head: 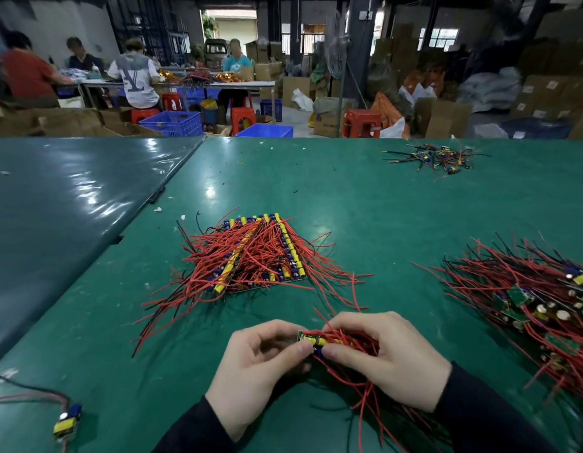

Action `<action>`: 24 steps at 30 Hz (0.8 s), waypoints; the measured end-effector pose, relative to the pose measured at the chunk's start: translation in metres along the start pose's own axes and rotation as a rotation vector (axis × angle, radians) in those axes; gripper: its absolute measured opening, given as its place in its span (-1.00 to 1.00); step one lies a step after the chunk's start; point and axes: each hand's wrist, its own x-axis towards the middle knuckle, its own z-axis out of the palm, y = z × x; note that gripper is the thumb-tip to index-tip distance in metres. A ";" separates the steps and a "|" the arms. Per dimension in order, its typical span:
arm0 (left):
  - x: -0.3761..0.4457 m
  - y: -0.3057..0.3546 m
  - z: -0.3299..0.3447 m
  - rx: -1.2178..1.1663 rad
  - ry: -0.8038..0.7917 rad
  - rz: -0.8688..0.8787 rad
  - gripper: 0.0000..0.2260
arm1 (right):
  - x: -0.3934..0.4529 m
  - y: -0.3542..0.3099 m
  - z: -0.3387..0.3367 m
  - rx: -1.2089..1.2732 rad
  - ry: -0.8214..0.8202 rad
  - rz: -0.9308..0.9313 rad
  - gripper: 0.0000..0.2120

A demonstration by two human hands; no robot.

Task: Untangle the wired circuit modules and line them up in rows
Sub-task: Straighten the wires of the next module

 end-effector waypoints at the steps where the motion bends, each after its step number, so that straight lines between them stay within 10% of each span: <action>1: 0.000 -0.001 0.001 0.013 -0.012 0.006 -0.75 | -0.001 -0.001 -0.001 -0.007 -0.008 -0.010 -0.75; 20: -0.004 0.009 -0.001 -0.120 -0.232 -0.062 -0.78 | -0.008 -0.009 -0.019 0.271 -0.165 -0.163 -0.86; 24: 0.002 0.010 -0.006 -0.035 -0.023 -0.058 -0.88 | -0.010 0.005 -0.015 -0.103 -0.052 -0.070 -0.79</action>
